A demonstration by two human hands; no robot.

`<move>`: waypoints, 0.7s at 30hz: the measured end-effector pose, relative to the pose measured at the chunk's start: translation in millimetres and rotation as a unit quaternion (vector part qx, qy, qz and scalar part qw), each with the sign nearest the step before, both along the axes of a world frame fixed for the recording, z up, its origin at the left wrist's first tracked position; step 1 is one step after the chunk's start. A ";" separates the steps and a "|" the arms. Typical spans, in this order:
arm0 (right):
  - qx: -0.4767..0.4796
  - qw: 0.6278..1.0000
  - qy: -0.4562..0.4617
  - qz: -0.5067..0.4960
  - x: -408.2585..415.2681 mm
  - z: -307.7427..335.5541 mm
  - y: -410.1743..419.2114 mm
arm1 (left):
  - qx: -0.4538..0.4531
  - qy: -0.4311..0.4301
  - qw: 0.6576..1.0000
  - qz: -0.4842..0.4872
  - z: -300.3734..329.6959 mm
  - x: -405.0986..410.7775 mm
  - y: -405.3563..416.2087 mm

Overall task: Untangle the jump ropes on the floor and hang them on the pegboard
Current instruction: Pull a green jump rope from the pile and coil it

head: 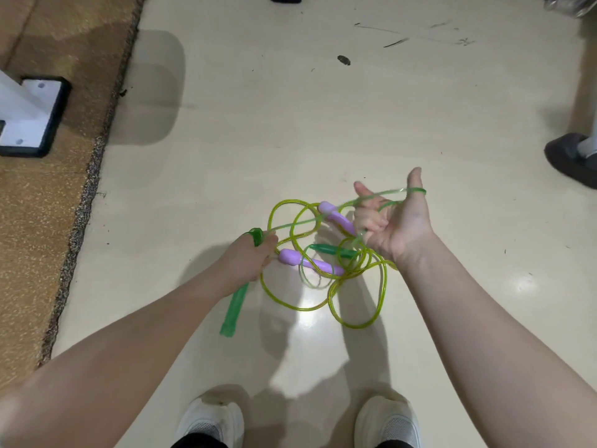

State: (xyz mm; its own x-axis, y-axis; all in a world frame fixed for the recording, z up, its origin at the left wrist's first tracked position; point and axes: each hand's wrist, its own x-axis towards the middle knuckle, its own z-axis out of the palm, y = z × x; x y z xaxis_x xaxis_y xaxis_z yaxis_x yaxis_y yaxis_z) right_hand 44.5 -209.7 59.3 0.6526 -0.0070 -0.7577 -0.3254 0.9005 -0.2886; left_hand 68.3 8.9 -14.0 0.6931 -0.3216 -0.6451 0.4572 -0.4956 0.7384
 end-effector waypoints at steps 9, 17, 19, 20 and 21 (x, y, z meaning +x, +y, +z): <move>-0.052 0.993 -0.096 -0.046 22.0 12.8 29.6 | -0.142 0.036 0.988 -0.054 18.7 -11.1 -24.4; -0.610 0.750 0.062 0.248 -12.8 -44.5 10.3 | -0.267 0.254 0.927 0.068 33.2 2.5 -8.8; -0.647 0.682 0.105 0.323 -19.6 -61.5 3.0 | -0.372 0.296 0.872 0.118 41.1 11.0 -0.7; -0.655 0.650 0.123 0.364 -24.6 -69.5 1.5 | -0.416 0.281 0.853 0.145 43.4 16.9 2.8; -0.662 0.617 0.135 0.405 -30.3 -75.4 1.2 | -0.448 0.253 0.838 0.181 46.6 22.9 5.2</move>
State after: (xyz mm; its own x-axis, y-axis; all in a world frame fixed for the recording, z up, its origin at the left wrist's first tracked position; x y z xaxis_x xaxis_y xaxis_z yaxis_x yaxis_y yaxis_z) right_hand 14.3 -208.5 -16.1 0.6989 -0.4911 -0.5200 -0.7112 -0.5537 -0.4331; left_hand 91.2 14.1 32.6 0.5605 -0.6620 -0.4976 0.8249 0.3935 0.4058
